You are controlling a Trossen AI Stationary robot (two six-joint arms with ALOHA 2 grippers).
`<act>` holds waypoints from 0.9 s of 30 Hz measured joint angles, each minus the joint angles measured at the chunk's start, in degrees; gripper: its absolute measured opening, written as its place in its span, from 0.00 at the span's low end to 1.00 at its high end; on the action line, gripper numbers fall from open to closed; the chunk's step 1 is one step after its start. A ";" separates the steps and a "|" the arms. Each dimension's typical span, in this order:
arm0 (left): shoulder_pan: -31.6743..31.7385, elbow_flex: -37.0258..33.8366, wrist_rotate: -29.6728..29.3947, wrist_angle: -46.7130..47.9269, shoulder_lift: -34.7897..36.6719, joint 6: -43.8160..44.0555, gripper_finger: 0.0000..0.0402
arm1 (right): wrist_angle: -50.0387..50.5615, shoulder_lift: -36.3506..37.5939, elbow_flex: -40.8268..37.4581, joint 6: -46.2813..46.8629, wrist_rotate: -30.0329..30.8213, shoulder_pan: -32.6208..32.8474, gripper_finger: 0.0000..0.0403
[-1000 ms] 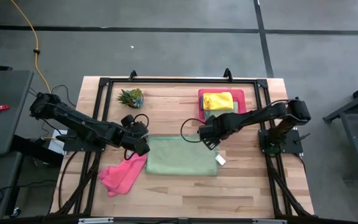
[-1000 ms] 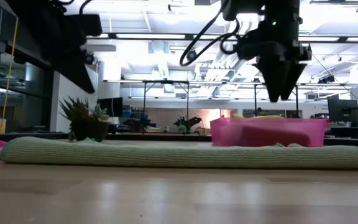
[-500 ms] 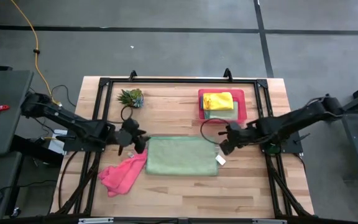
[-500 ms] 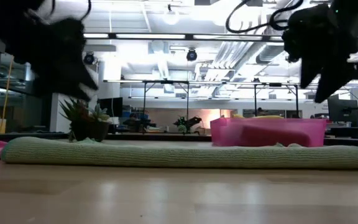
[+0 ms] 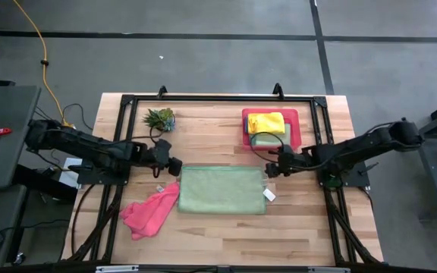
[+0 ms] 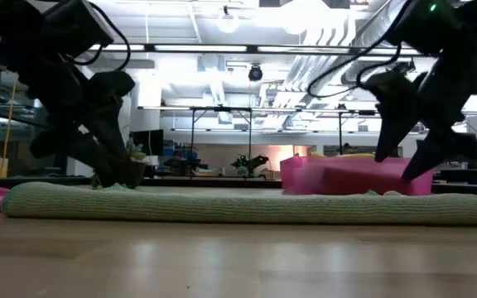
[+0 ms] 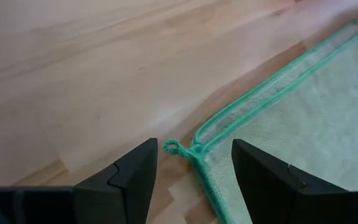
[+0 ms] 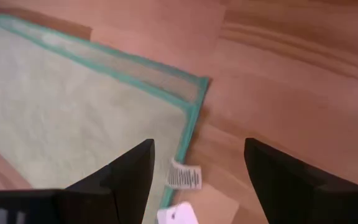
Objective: Fold microfiber towels
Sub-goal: Fold the green microfiber cloth
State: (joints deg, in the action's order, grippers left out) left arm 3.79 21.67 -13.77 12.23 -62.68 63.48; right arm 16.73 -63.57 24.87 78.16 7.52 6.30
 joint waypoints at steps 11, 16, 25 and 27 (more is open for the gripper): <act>0.00 0.00 0.47 0.36 -0.50 1.04 0.49 | -13.86 -7.89 -2.57 -5.04 -8.15 -5.70 0.60; 0.00 0.00 0.47 0.41 -0.50 1.05 0.49 | -17.26 -11.82 -2.54 -4.83 -8.67 -5.96 0.58; 0.00 0.00 0.26 0.39 -0.50 0.86 0.49 | -18.19 -12.19 -2.11 -2.51 -7.79 -5.96 0.34; 0.00 0.00 0.00 0.39 -0.50 0.85 0.49 | -18.10 -12.62 -2.11 -1.65 -7.37 -5.96 0.27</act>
State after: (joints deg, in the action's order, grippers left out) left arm 3.79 21.67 -13.77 12.62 -63.18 64.34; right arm -1.37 -76.18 22.76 76.51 0.15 0.34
